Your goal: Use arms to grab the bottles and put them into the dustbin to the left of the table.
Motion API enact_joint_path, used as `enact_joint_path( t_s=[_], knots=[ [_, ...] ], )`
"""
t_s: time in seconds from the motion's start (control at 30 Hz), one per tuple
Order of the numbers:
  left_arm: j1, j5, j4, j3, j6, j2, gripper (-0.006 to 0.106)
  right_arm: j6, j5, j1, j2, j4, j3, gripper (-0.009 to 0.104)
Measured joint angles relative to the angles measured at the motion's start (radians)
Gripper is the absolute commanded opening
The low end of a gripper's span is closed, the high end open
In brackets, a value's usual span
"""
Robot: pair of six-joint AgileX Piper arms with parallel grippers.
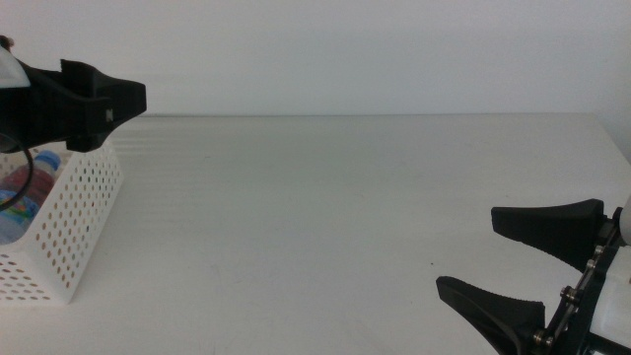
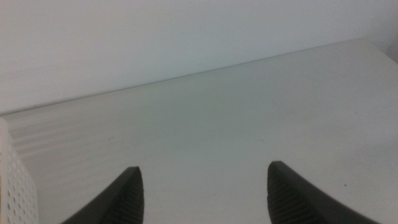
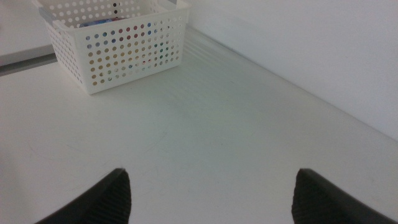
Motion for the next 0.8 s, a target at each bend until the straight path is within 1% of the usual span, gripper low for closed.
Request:
enact_joint_path(
  t_s=[0.17,0.23,0.4,0.53,0.67,0.8],
  knots=[
    [0.0,0.0,0.0,0.0,0.0,0.0,0.061,0.0,0.001,-0.007,-0.018,-0.009,0.0,0.068],
    [0.0,0.0,0.0,0.002,0.0,0.0,0.061,0.0,0.001,-0.037,-0.026,-0.022,0.0,0.068],
    [0.0,-0.008,0.0,0.047,0.0,-0.055,0.061,0.0,0.001,-0.18,-0.031,-0.036,0.0,0.068],
    [0.0,-0.012,0.007,0.128,0.0,-0.161,0.061,0.0,-0.003,-0.294,-0.048,-0.036,0.016,0.068],
    [0.0,-0.014,0.044,0.259,0.0,-0.297,0.061,0.0,-0.005,-0.388,-0.122,-0.036,0.102,0.068],
    [0.001,-0.013,0.096,0.387,0.0,-0.452,0.061,0.0,-0.005,-0.469,-0.26,-0.036,0.243,0.068]
  ],
)
